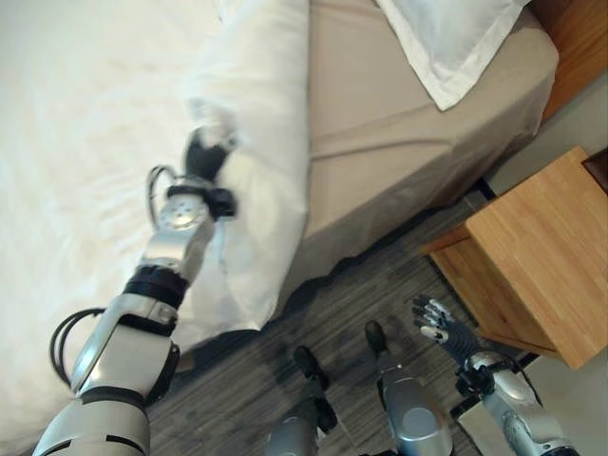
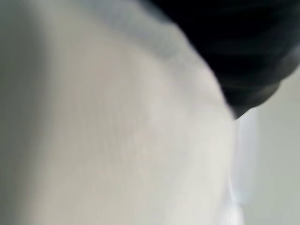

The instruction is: Making the bed.

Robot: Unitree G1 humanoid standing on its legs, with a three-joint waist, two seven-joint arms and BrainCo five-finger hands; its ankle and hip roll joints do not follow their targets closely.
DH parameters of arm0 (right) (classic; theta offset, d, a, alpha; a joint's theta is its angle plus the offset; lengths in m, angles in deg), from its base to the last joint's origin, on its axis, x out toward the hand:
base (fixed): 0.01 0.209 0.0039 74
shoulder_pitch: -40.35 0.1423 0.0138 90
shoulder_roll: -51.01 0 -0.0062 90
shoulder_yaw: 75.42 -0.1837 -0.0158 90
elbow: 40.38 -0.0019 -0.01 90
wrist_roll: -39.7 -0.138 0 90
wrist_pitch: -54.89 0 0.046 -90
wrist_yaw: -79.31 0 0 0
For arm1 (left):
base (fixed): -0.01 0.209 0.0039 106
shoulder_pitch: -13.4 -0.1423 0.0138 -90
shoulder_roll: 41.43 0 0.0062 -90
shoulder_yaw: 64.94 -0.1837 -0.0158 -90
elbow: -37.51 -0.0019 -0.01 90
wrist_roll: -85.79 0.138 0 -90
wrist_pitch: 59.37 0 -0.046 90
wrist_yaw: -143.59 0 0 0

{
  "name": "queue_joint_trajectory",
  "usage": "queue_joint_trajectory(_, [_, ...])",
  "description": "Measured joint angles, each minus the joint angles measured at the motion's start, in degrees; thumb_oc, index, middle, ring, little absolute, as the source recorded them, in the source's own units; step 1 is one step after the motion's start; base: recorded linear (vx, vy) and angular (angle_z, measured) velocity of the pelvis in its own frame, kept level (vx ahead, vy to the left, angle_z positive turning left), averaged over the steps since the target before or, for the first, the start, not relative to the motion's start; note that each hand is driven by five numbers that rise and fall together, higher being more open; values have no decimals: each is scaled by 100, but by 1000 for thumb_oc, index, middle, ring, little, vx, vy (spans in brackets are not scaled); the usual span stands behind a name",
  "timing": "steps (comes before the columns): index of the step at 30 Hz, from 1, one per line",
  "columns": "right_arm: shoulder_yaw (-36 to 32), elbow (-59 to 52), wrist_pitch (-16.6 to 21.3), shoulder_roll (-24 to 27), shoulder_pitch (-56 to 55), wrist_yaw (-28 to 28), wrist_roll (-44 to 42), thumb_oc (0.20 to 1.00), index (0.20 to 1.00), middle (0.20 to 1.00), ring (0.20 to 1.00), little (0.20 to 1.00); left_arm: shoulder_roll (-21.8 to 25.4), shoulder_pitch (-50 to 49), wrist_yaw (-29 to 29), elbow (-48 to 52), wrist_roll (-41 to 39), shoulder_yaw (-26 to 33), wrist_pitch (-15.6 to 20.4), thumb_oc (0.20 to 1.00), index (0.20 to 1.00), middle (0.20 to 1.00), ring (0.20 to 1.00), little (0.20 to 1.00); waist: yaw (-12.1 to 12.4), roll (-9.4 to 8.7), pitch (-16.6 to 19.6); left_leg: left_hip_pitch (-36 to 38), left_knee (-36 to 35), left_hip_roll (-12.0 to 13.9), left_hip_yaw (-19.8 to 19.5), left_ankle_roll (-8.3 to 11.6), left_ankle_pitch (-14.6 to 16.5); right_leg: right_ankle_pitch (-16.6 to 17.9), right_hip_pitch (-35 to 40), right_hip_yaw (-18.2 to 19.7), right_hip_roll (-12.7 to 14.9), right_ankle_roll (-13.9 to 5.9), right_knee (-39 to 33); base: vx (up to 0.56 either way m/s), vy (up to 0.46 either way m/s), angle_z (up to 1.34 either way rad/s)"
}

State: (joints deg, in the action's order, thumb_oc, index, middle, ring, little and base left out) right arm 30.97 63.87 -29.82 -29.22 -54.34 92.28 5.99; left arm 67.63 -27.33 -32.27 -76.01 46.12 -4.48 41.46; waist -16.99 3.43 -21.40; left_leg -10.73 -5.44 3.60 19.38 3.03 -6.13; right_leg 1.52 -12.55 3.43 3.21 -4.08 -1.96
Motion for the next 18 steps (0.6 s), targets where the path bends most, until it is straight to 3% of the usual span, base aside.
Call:
queue_joint_trajectory(3, [-11, 27, -10, 13, -17, -2, 4, 1000, 1000, 1000, 1000, 1000, -409, 31, -79, 573, 43, -379, -23, 200, 200, 200, 200, 200, -26, 117, -29, 55, 0, -30, -40, -21, -15, 13, 51, 12, 33, -20, -3, -6, 1, -2])
queue_joint_trajectory(6, [-10, 26, -14, 17, -2, 1, 8, 1000, 1000, 1000, 1000, 1000, -534, 22, -125, 617, 165, -561, -41, 200, 200, 200, 200, 200, -17, 202, -21, 119, 0, -46, -124, -34, -76, 9, 129, -8, 55, -24, -5, -10, 14, 5])
queue_joint_trajectory(7, [-12, 19, -15, 18, 20, 1, 11, 1000, 1000, 1000, 1000, 1000, -554, 16, -189, 620, 229, -604, -51, 476, 476, 476, 476, 476, -17, 248, -23, 121, 0, -40, -127, -34, -77, 10, 134, -21, 52, -23, -6, -3, 34, 7])
queue_joint_trajectory(8, [-18, 24, -15, 23, 19, 1, 11, 1000, 1000, 1000, 1000, 1000, -540, 11, -209, 626, 235, -605, -69, 1000, 1000, 1000, 1000, 1000, -16, 268, -21, 124, 0, -39, -131, -34, -77, 9, 149, -36, 49, -24, -8, -5, 34, 8])
queue_joint_trajectory(13, [-17, 52, -18, 22, 5, 13, 17, 1000, 1000, 1000, 1000, 1000, -465, -36, -753, 639, 444, -1011, -164, 1000, 1000, 1000, 1000, 1000, -24, 331, 18, 171, 0, -67, -128, -34, -77, 1, 189, -23, 79, -35, -2, 0, 13, 1])
queue_joint_trajectory(18, [-31, 59, -23, 27, -7, 14, 14, 1000, 1000, 1000, 1000, 1000, -674, -490, -1240, 1322, 369, -1237, -243, 1000, 1000, 1000, 1000, 1000, -158, 463, 104, 183, -1, -85, -130, -35, -77, 2, 202, -19, 100, -37, 4, 0, 0, 0])
